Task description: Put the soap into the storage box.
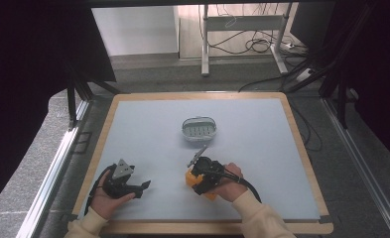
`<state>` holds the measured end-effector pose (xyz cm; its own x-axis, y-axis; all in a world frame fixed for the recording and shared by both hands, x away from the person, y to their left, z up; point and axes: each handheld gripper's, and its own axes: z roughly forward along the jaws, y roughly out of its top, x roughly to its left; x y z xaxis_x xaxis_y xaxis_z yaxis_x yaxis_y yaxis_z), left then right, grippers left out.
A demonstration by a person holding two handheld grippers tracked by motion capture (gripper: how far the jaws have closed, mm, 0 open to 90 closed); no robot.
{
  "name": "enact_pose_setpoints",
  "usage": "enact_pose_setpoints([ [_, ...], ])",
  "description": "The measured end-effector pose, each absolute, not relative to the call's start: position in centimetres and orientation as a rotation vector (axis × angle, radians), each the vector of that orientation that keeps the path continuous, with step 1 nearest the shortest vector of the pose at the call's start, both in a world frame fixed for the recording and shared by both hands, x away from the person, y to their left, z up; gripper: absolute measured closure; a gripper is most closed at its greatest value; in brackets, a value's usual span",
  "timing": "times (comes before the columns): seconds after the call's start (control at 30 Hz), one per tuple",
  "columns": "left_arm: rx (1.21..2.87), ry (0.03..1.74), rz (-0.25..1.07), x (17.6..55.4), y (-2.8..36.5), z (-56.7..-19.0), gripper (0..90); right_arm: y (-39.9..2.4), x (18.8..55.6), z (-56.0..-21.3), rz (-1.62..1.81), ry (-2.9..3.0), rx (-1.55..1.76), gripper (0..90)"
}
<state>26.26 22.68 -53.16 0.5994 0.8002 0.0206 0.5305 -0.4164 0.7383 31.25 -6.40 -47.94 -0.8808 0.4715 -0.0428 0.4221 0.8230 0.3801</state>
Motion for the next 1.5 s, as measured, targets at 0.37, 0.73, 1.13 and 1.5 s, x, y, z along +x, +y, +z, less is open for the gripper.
enact_pose_setpoints([
  [0.37, 2.113, 1.049, 0.489, 26.2, 22.7, -53.1, 18.2, -5.8, 31.1, -48.9, 0.447, 2.901, 0.679, 57.4],
  [0.73, 2.105, 1.05, 0.49, 26.2, 22.7, -53.1, 18.1, -5.5, 30.7, -48.7, 0.442, 2.893, 0.665, 61.1],
  [1.13, 2.1, 1.053, 0.491, 26.2, 22.7, -53.1, 18.2, -6.4, 30.5, -46.8, 0.532, 2.86, 0.636, 61.3],
  [1.5, 2.112, 1.051, 0.49, 26.2, 22.7, -53.1, 18.2, -7.7, 30.9, -45.6, 0.612, 2.851, 0.619, 61.4],
])
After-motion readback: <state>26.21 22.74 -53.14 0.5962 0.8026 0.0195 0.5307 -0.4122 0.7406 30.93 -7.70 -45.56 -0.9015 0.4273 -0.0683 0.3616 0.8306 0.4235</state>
